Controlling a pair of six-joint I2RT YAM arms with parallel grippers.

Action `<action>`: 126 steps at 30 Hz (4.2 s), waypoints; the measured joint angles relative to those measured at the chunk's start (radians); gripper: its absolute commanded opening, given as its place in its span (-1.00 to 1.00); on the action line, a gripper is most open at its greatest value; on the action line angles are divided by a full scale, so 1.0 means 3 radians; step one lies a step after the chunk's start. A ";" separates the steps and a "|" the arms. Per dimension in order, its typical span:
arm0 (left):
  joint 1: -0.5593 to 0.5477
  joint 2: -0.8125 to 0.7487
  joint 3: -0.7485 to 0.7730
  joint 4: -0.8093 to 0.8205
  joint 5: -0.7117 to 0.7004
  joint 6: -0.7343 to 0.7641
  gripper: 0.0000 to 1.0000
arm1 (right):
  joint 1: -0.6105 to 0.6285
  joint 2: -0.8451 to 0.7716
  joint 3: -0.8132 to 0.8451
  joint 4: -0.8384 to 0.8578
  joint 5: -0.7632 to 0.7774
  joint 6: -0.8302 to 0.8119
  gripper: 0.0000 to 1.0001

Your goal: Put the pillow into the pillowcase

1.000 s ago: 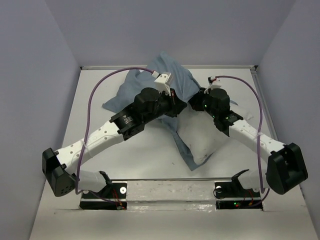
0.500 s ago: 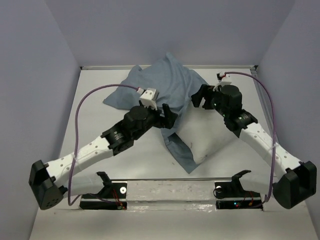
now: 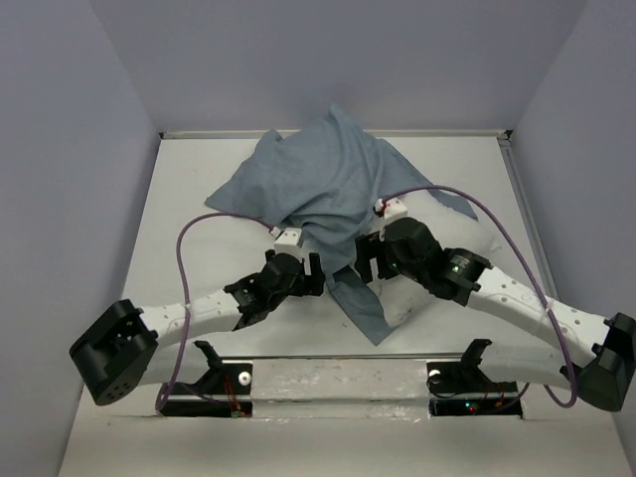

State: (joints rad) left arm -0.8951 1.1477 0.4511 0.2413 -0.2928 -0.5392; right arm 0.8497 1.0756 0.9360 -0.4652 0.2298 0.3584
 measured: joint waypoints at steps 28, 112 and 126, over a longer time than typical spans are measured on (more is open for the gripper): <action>0.0117 -0.0039 0.0679 0.1227 0.1598 -0.0306 -1.00 | 0.0215 0.0417 0.0412 0.1067 0.1904 0.0324 -1.00; 0.0286 0.2714 0.4250 -0.1287 -0.0084 0.2823 -1.00 | -0.0491 -0.0179 -0.0772 0.1190 -0.0496 0.0594 0.77; 0.0328 0.2136 0.4011 -0.1141 0.0870 0.1991 -1.00 | -0.0998 0.0490 -0.0113 0.1053 -0.0786 -0.0131 0.93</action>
State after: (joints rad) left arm -0.7967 1.7885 1.6543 -0.1009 -0.0319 0.0582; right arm 0.5503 1.2224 0.9020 -0.1493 -0.0059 0.3191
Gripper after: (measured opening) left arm 0.017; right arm 0.985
